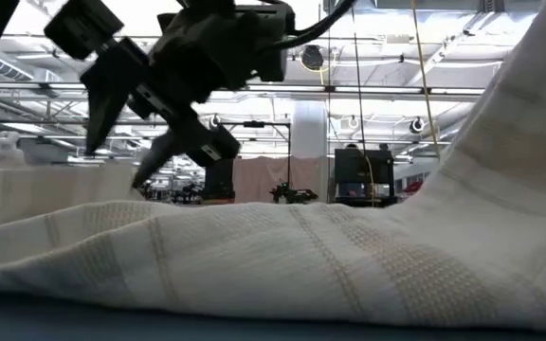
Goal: Roll towel
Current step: Fold the white towel
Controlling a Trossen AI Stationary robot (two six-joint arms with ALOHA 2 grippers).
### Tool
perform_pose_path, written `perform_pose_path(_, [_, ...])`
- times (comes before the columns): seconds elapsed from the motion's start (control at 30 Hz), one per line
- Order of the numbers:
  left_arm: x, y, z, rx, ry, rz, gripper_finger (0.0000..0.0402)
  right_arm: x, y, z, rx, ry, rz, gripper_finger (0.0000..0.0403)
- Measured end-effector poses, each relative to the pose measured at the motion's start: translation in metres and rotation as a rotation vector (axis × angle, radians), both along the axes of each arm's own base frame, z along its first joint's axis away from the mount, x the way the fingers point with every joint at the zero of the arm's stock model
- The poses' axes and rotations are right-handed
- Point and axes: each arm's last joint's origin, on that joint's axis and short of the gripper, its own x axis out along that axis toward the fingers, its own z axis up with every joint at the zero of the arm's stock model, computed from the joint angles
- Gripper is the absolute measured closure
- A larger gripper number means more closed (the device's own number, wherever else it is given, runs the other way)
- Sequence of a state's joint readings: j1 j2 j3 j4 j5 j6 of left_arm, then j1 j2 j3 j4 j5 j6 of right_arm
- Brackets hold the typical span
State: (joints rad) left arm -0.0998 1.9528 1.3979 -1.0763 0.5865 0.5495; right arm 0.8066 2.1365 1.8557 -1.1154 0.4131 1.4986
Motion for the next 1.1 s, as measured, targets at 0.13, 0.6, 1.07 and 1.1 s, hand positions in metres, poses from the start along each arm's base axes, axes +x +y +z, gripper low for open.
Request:
perform_pose_path(0.13, [-0.019,0.013,0.026,-0.043,0.068,0.025,0.0195,0.000,0.000,0.000,-0.001,0.001,0.003,0.0401])
perform_pose_path(0.6, [-0.127,0.014,0.016,0.055,-0.047,-0.020,0.0216,0.000,0.000,0.000,0.003,-0.008,-0.004,0.0401])
perform_pose_path(1.07, [-0.155,-0.058,-0.005,0.003,-0.495,-0.196,0.0217,0.000,0.000,0.000,-0.003,-0.009,0.001,0.0401])
perform_pose_path(1.1, [-0.155,-0.062,-0.007,0.009,-0.504,-0.203,0.0217,0.000,0.000,0.000,-0.003,-0.009,0.001,0.0401])
